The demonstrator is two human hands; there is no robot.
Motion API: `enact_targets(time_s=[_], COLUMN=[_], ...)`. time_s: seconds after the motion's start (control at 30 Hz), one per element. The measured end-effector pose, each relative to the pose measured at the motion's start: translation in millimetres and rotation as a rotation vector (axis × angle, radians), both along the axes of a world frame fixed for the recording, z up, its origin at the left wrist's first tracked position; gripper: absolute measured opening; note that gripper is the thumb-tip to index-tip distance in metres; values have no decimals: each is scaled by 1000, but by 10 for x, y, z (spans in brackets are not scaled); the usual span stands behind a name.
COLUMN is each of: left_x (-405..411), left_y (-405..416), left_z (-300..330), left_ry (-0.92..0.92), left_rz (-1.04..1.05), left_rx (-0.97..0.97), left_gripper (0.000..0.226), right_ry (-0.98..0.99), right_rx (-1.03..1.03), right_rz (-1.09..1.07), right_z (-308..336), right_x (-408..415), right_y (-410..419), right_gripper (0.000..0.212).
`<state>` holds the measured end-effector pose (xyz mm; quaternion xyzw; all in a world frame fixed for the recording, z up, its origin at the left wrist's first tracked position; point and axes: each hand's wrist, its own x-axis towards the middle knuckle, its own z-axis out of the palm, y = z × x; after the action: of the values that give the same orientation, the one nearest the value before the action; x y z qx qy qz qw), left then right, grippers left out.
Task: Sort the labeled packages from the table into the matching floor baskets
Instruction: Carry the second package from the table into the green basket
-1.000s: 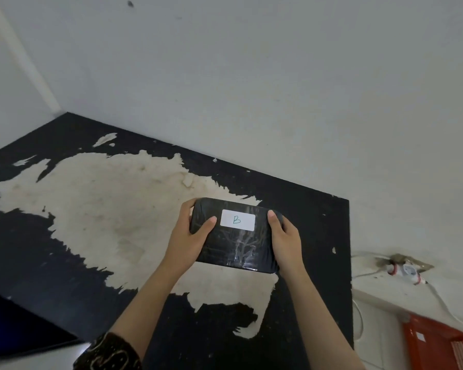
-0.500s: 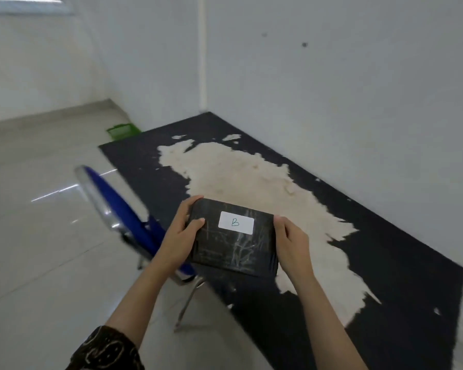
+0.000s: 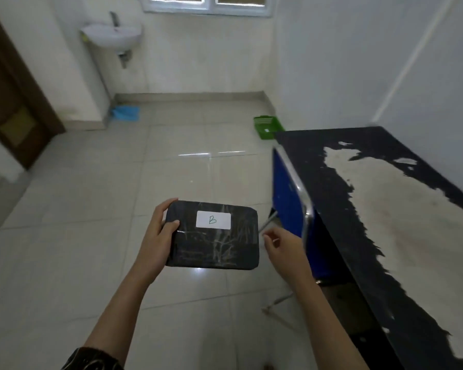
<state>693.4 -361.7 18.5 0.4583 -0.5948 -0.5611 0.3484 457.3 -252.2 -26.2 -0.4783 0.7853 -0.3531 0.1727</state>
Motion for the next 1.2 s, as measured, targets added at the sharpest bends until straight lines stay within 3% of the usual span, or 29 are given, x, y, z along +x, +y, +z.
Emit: enact_targets(time_s=[0.23, 0.43, 0.8, 1.2], left_x=[669, 660, -240, -1463], left_y=[-563, -1518, -4151, -7359], left_z=[-243, -465, -371, -536], left_ry=[-12, -30, -38, 49], left_rz=[181, 247, 254, 141], left_rx=[55, 95, 39, 31], left_gripper=[44, 44, 41, 35], right_ry=[70, 55, 64, 73], right_rx=[20, -14, 4, 11], right_rz=[159, 179, 216, 54], right_z=[-79, -274, -190, -321], right_x=[391, 325, -578, -1779], right_y=[-1108, -2301, -4976, -7702], right_gripper=[9, 9, 9, 8])
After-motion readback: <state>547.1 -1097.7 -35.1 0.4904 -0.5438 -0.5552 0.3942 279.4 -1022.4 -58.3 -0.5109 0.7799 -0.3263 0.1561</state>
